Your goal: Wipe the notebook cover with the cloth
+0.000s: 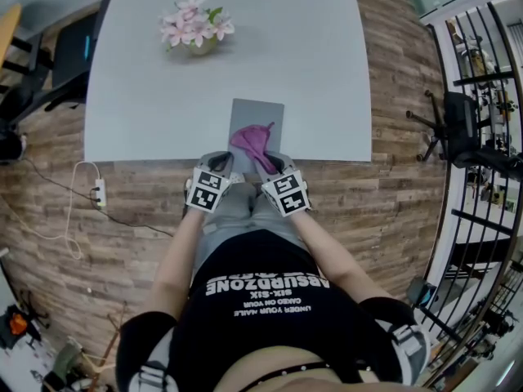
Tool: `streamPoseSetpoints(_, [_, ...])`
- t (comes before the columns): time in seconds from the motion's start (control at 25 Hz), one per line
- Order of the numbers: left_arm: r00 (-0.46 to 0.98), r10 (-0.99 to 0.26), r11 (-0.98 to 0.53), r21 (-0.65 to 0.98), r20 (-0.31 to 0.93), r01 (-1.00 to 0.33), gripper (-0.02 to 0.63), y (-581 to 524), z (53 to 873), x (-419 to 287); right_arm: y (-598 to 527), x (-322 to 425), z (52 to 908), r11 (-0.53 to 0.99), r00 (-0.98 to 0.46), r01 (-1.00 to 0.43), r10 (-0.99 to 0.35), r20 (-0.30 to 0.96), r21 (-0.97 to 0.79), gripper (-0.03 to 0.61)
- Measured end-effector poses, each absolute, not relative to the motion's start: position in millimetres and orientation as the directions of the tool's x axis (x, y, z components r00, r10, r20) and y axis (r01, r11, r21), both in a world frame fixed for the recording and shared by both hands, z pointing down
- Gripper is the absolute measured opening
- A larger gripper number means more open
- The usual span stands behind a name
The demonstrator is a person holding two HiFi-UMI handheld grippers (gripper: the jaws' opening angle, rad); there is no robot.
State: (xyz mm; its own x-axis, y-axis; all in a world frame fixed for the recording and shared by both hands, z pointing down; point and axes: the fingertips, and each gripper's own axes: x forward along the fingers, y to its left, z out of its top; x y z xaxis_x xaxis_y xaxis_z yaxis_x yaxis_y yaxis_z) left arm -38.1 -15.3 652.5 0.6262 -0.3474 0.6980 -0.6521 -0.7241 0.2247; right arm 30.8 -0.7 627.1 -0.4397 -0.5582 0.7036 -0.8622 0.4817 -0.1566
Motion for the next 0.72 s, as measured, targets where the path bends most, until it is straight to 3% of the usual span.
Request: streamPoseSetpoints(0.72, [0.649,-0.317,-0.738,0.251,0.692,-0.627,0.017,-16.0,652.3,-37.4,-56.0,49.2,629.5,0.368,-0.347,-0.921,-0.626,0.698,-0.128,0.083])
